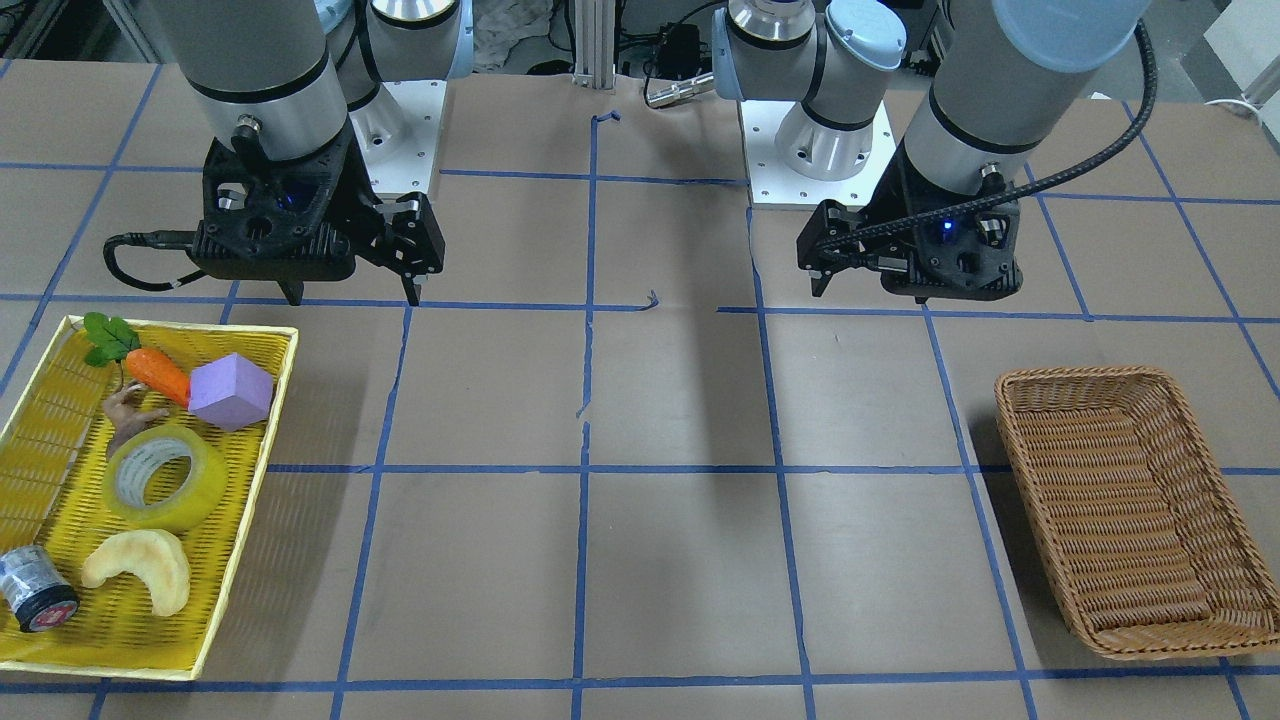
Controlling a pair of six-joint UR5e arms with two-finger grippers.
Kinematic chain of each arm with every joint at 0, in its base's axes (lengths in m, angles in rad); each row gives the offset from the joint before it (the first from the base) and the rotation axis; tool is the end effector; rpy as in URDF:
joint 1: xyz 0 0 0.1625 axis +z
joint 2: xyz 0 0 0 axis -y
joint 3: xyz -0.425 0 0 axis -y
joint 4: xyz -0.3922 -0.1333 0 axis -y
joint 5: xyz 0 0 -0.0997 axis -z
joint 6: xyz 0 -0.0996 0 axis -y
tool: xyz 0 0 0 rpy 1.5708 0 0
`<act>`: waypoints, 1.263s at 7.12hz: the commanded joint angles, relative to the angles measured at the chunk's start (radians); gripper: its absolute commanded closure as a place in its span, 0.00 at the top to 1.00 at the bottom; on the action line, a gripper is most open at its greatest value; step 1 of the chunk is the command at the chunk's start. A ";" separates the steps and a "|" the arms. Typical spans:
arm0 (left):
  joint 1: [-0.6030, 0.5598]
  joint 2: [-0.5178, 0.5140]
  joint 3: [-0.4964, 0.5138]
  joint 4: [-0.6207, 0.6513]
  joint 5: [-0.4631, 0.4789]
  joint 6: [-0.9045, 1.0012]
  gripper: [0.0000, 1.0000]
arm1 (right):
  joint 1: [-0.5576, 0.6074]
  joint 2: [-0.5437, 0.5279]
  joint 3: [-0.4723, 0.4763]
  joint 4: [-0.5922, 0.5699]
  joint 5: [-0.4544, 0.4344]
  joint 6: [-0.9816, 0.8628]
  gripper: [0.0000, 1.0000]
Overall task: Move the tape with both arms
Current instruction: 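Move the right gripper over the yellow tray toward the tape roll, then lower the right gripper into the tape roll's hole and grasp its rim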
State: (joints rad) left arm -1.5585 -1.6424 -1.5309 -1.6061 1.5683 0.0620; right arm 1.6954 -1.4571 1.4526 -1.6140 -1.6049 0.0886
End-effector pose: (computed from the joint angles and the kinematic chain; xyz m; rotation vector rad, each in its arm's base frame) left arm -0.1272 -0.5168 0.4679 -0.0778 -3.1339 -0.1049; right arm 0.1966 -0.5244 0.4918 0.0547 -3.1113 0.0795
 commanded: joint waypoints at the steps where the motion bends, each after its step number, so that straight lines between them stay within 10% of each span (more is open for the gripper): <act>1: 0.000 -0.001 0.000 0.000 -0.007 0.001 1.00 | -0.008 0.006 0.000 -0.007 -0.003 -0.015 1.00; 9: 0.000 -0.001 0.000 0.000 -0.005 -0.001 1.00 | -0.457 0.228 0.148 -0.297 0.011 -0.694 1.00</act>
State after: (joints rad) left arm -1.5585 -1.6429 -1.5309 -1.6061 1.5637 0.0614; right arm 1.3167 -1.2665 1.5453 -1.8166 -1.5957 -0.4756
